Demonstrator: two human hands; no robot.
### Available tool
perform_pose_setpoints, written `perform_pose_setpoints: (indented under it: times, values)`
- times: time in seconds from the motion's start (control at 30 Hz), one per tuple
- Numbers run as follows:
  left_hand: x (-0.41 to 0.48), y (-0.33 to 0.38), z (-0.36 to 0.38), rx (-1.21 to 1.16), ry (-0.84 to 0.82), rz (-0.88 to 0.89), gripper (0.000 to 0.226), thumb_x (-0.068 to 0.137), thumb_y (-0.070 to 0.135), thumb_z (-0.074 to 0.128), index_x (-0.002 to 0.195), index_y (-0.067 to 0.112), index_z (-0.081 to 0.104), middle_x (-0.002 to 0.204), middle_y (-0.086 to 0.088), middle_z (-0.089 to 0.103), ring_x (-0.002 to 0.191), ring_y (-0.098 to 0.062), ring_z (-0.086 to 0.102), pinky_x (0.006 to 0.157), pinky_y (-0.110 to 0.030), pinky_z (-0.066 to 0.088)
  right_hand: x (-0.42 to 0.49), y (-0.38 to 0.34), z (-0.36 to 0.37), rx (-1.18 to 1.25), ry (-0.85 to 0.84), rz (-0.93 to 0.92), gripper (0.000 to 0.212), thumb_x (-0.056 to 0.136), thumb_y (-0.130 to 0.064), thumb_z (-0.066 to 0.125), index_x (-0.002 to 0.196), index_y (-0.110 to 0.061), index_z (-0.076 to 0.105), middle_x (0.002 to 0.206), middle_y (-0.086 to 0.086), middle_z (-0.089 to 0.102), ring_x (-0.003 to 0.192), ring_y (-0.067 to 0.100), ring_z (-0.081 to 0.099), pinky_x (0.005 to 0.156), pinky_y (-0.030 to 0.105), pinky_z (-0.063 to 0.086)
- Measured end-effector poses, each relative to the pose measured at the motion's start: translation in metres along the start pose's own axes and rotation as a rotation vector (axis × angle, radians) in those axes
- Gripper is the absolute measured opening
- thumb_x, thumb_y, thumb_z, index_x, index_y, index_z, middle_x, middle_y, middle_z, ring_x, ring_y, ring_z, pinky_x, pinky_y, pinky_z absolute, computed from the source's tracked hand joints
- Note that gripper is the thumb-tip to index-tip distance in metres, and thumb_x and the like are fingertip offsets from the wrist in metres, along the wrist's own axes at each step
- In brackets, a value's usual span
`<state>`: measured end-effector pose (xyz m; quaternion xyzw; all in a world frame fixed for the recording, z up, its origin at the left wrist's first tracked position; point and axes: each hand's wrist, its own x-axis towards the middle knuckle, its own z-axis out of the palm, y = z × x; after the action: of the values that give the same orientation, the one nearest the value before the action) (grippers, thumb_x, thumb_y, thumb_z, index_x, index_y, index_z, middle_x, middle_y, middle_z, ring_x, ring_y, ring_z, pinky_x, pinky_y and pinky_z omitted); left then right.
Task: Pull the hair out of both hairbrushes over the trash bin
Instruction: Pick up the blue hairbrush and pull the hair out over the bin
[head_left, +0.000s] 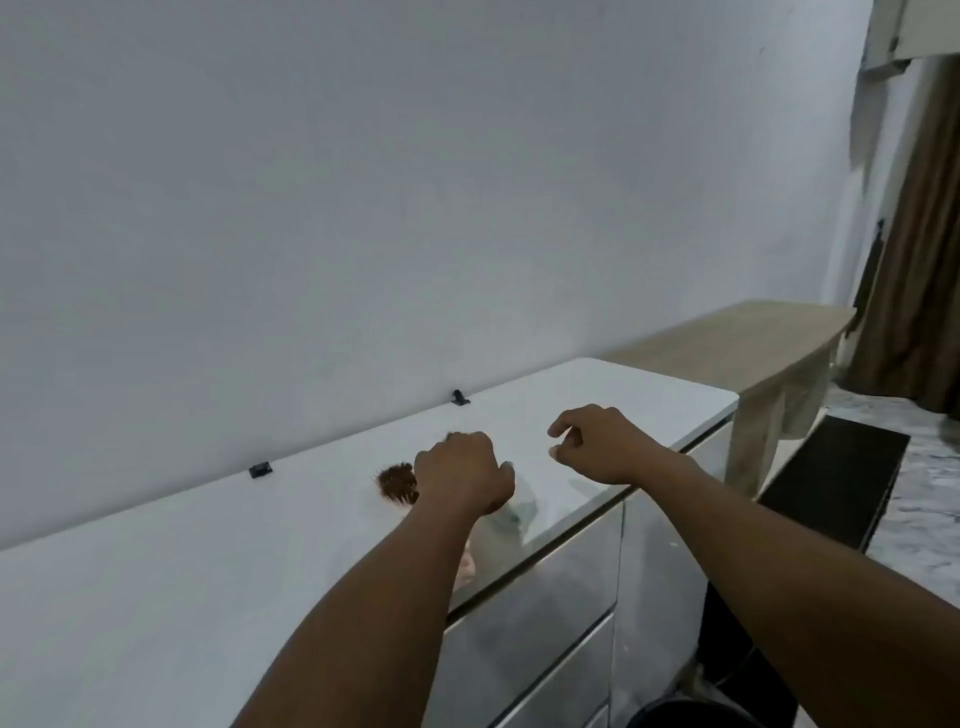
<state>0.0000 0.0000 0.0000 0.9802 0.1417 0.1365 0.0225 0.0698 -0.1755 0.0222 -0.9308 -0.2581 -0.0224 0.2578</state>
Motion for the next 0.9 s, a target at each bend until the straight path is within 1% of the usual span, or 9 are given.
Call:
perform_pose_setpoints:
  times: [0.1,0.23,0.3,0.37,0.43,0.57,0.63,0.8,0.9]
  values:
    - [0.016,0.002,0.005,0.04,0.007,-0.06,0.053,0.093,0.061,0.049,0.122,0.021,0.065,0.116,0.0,0.068,0.103,-0.024,0.066,0.072,-0.032,0.04,0.02,0.01,0.005,0.008,-0.017,0.018,0.032,0.089,-0.036,0.065,0.119,-0.024,0.066,0.1,-0.006,0.067,0.104,0.017,0.064,0.098,0.034,0.05]
    - [0.035,0.0,0.018,0.034,-0.059,-0.12,0.06,0.086,0.065,0.057,0.13,0.024,0.062,0.122,0.001,0.066,0.11,-0.022,0.065,0.073,-0.031,0.039,0.042,0.021,0.016,0.015,-0.052,0.033,0.032,0.091,-0.036,0.064,0.119,-0.023,0.067,0.105,-0.005,0.063,0.107,0.018,0.061,0.094,0.03,0.047]
    - [0.039,-0.002,0.026,0.013,-0.071,-0.149,0.051,0.087,0.057,0.06,0.125,0.022,0.062,0.115,0.001,0.065,0.106,-0.022,0.065,0.073,-0.031,0.041,0.051,0.026,0.022,0.015,-0.063,0.038,0.031,0.091,-0.036,0.063,0.118,-0.023,0.067,0.112,-0.001,0.065,0.109,0.019,0.061,0.094,0.03,0.046]
    - [0.04,-0.003,0.034,-0.041,-0.078,-0.177,0.034,0.088,0.046,0.059,0.111,0.021,0.062,0.097,0.001,0.059,0.093,-0.02,0.062,0.07,-0.031,0.041,0.057,0.031,0.03,0.03,-0.067,0.048,0.029,0.09,-0.037,0.064,0.116,-0.024,0.067,0.119,0.001,0.065,0.109,0.019,0.061,0.096,0.031,0.047]
    - [0.04,-0.005,0.039,-0.084,-0.074,-0.195,0.025,0.088,0.042,0.057,0.101,0.02,0.059,0.089,0.002,0.054,0.084,-0.02,0.056,0.068,-0.031,0.04,0.06,0.034,0.037,0.032,-0.078,0.054,0.028,0.09,-0.037,0.064,0.115,-0.025,0.068,0.121,0.002,0.066,0.109,0.02,0.062,0.098,0.033,0.048]
    - [0.042,-0.006,0.04,-0.14,-0.051,-0.181,0.023,0.084,0.04,0.059,0.092,0.018,0.056,0.09,0.0,0.06,0.083,-0.022,0.06,0.065,-0.03,0.04,0.058,0.036,0.039,0.014,-0.078,0.065,0.027,0.091,-0.036,0.064,0.114,-0.023,0.069,0.122,0.004,0.068,0.108,0.021,0.064,0.099,0.034,0.049]
    - [0.04,-0.004,0.039,-0.197,-0.038,-0.163,0.024,0.083,0.04,0.06,0.091,0.017,0.057,0.084,0.0,0.058,0.079,-0.022,0.06,0.062,-0.029,0.04,0.053,0.035,0.031,0.008,-0.064,0.065,0.027,0.091,-0.036,0.064,0.114,-0.023,0.07,0.121,0.004,0.068,0.106,0.02,0.064,0.098,0.033,0.05]
    - [0.034,0.019,0.023,-0.303,0.001,-0.109,0.034,0.08,0.048,0.061,0.089,0.016,0.058,0.083,0.0,0.059,0.078,-0.024,0.062,0.065,-0.031,0.046,0.03,0.035,0.001,0.01,-0.002,0.085,0.03,0.091,-0.037,0.065,0.117,-0.022,0.069,0.119,0.005,0.067,0.105,0.022,0.064,0.097,0.036,0.051]
    - [0.024,0.043,0.013,-0.39,0.062,-0.018,0.034,0.078,0.05,0.061,0.081,0.016,0.058,0.077,0.001,0.06,0.072,-0.022,0.062,0.058,-0.028,0.043,0.008,0.042,-0.019,0.072,0.077,0.127,0.034,0.09,-0.04,0.065,0.119,-0.022,0.067,0.105,0.002,0.067,0.103,0.021,0.064,0.091,0.034,0.052]
